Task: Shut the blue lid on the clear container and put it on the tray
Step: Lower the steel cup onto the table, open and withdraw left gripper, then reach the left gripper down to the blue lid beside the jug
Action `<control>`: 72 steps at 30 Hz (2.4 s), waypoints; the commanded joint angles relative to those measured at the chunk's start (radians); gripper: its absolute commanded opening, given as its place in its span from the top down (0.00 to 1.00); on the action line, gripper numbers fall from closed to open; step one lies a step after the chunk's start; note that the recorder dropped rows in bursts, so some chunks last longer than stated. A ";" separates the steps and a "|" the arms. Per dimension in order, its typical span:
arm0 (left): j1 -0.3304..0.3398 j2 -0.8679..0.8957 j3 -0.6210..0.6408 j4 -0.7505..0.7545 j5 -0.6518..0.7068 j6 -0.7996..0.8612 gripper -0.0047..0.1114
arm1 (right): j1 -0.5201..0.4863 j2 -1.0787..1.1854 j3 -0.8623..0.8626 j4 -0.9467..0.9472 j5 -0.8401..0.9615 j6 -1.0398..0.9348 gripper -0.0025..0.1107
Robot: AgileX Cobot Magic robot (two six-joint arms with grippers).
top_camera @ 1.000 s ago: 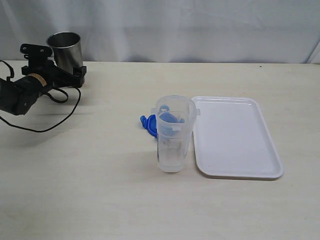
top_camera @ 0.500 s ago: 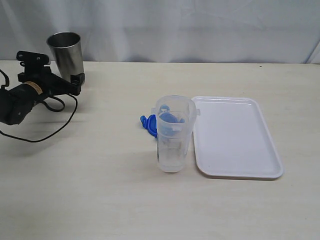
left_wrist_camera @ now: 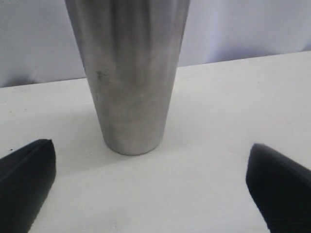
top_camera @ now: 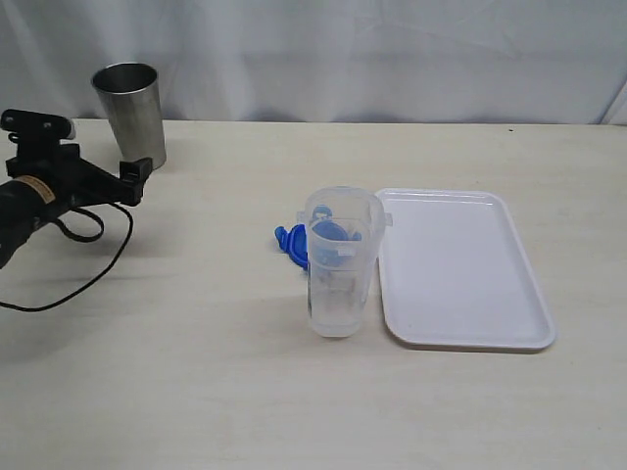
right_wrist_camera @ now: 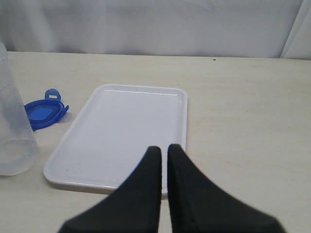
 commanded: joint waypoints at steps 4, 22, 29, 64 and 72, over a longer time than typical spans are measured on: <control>0.001 -0.233 0.170 -0.015 -0.024 0.007 0.05 | -0.005 -0.005 0.003 0.000 -0.003 0.001 0.94; -0.001 -0.841 0.159 0.007 0.797 -0.166 0.05 | -0.005 -0.005 0.003 0.000 -0.003 0.001 0.94; -0.001 -0.824 -0.038 -0.008 1.429 -0.150 0.05 | -0.005 -0.005 0.003 0.000 -0.003 0.001 0.94; -0.372 -0.293 -0.129 -0.644 1.031 0.100 0.70 | -0.005 -0.005 0.003 0.000 -0.003 0.001 0.94; -0.372 -0.046 -0.399 -0.742 1.156 0.224 0.58 | -0.005 -0.005 0.003 0.000 -0.003 0.001 0.94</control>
